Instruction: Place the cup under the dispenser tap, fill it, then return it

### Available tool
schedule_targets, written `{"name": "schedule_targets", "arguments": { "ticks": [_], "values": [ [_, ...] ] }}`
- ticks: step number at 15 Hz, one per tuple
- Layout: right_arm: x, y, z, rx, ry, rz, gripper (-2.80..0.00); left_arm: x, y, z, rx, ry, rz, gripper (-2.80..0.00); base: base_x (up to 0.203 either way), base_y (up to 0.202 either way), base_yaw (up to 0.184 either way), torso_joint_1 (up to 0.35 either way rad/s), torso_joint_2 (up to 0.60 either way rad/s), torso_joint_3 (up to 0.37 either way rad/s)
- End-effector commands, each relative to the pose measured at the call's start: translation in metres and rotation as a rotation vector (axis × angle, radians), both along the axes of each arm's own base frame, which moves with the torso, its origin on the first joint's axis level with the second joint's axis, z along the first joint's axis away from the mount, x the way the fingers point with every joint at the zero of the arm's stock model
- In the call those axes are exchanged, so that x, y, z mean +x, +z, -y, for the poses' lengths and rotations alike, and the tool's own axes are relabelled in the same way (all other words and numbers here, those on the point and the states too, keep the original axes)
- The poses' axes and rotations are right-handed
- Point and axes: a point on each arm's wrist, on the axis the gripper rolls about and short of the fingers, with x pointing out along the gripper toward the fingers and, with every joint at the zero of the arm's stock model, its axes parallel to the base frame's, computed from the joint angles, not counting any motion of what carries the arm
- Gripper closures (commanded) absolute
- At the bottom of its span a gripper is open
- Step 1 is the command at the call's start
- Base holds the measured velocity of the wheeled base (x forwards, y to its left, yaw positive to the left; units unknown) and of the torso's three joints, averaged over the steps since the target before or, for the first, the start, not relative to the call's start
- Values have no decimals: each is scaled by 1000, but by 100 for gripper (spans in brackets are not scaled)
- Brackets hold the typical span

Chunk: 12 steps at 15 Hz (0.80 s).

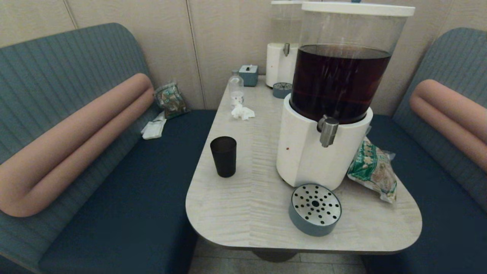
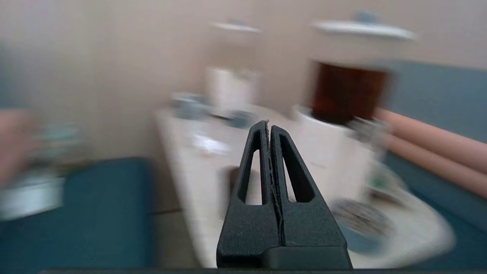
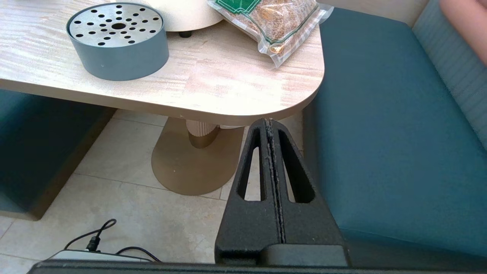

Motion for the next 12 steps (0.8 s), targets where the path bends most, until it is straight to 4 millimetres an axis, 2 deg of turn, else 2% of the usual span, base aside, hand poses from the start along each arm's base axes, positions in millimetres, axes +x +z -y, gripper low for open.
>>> {"name": "schedule_targets", "arguments": {
  "ticks": [1, 3, 5, 8, 10, 11, 12],
  "values": [
    [0, 0, 0, -1, 1, 0, 0, -42, 5, -5, -21, 127, 111, 0, 0, 0, 0, 0, 0, 0],
    [0, 0, 0, -2, 1, 1, 0, -56, -4, -4, 20, 213, 132, 0, 0, 0, 0, 0, 0, 0],
    [0, 0, 0, -1, 1, 1, 0, -62, -32, -6, 51, 356, 86, 0, 0, 0, 0, 0, 0, 0],
    [0, 0, 0, -1, 1, 1, 0, -46, -86, -7, 93, 427, -93, 0, 0, 0, 0, 0, 0, 0],
    [0, 0, 0, -1, 2, 0, 0, -43, -124, -8, 152, 456, -235, 0, 0, 0, 0, 0, 0, 0],
    [0, 0, 0, 0, 3, 1, 0, -39, -139, -9, 175, 492, -305, 0, 0, 0, 0, 0, 0, 0],
    [0, 0, 0, 0, 3, 0, 0, -38, -144, -9, 173, 503, -326, 0, 0, 0, 0, 0, 0, 0]
  ]
}}
